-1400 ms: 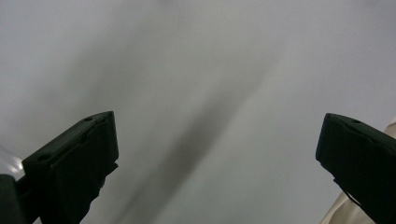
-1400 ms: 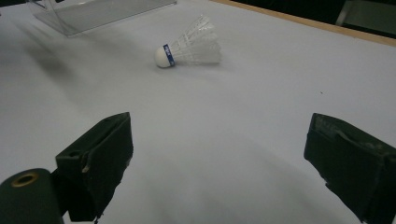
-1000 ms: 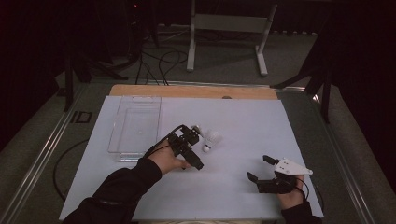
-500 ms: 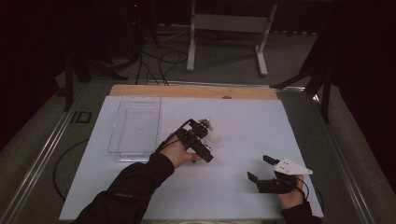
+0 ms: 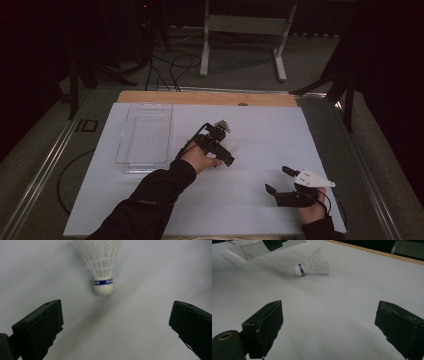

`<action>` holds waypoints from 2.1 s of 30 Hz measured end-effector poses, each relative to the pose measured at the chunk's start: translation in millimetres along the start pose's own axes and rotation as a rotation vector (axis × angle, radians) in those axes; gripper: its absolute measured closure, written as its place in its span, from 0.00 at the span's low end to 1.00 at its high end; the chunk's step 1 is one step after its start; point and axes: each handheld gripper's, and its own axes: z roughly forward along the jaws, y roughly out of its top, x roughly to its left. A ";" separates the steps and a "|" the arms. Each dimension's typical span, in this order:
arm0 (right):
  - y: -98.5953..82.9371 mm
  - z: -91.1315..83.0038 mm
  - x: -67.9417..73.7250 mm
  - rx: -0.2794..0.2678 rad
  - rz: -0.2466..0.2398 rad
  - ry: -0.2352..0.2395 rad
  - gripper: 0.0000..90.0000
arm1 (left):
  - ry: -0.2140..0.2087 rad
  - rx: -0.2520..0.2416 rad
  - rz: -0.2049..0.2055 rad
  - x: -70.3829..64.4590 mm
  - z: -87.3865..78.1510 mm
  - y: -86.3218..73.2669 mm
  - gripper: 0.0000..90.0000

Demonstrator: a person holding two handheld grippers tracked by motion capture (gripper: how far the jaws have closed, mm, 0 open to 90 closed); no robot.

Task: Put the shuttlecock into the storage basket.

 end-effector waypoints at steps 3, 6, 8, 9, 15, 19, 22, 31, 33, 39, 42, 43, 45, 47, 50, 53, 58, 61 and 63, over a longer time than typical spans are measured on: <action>-0.1 0.1 -0.2 0.002 -0.001 0.000 0.09 | 0.008 -0.002 -0.006 -0.2 3.6 1.9 0.00; -0.1 0.1 -0.1 0.002 -0.002 0.000 0.09 | 0.004 -0.011 -0.026 1.2 7.2 4.1 0.00; 0.0 0.1 -0.1 0.002 -0.002 0.000 0.09 | 0.013 -0.023 -0.045 2.0 9.3 5.6 0.00; -0.1 0.1 -0.1 0.002 -0.002 0.000 0.09 | 0.009 -0.022 -0.048 2.4 10.5 6.5 0.00; -0.3 0.5 0.0 0.003 -0.001 0.001 0.09 | 0.021 -0.025 -0.057 -0.8 16.7 10.6 0.02; -0.4 0.1 -0.4 0.004 0.001 0.000 0.09 | 0.041 -0.023 -0.063 0.2 19.9 11.7 0.07; -0.4 0.4 -0.1 0.004 0.001 0.003 0.09 | 0.049 -0.027 -0.072 1.3 23.5 11.7 0.13; -0.4 0.2 -0.2 0.004 0.003 0.002 0.09 | 0.063 0.006 -0.091 6.9 35.6 9.6 0.26; -0.6 0.4 -0.4 0.004 0.003 0.003 0.09 | 0.064 0.008 -0.097 8.6 37.0 9.3 0.28; -0.6 0.4 -0.3 0.004 0.004 0.005 0.09 | 0.046 0.019 -0.088 8.4 42.4 8.5 0.45; -0.6 0.4 0.0 0.005 0.005 0.006 0.09 | 0.039 0.024 -0.086 8.1 45.1 9.1 0.51; -0.5 0.3 -0.1 0.004 0.005 0.006 0.09 | 0.045 0.027 -0.085 8.1 46.2 9.2 0.53; -0.5 0.2 -0.5 0.004 0.003 0.005 0.09 | 0.043 0.033 -0.085 8.0 47.7 9.3 0.57; -0.6 0.2 -0.6 0.002 0.006 0.007 0.09 | 0.046 0.038 -0.084 7.7 48.9 9.6 0.60; -0.6 0.3 -0.5 0.002 0.005 0.007 0.09 | 0.045 0.040 -0.084 7.8 49.4 9.9 0.66; -0.6 0.3 -0.5 0.002 0.005 0.006 0.09 | 0.040 0.043 -0.074 7.1 49.9 10.0 0.72; -0.6 0.4 -0.5 0.003 0.005 0.006 0.09 | 0.047 0.041 -0.063 6.9 48.6 10.5 0.73; -0.6 0.2 -0.6 0.004 0.005 0.006 0.09 | 0.045 0.039 -0.049 7.0 46.3 10.5 0.73; -0.5 0.1 -0.6 0.003 0.006 0.006 0.09 | 0.040 0.034 -0.040 7.3 43.6 10.5 0.74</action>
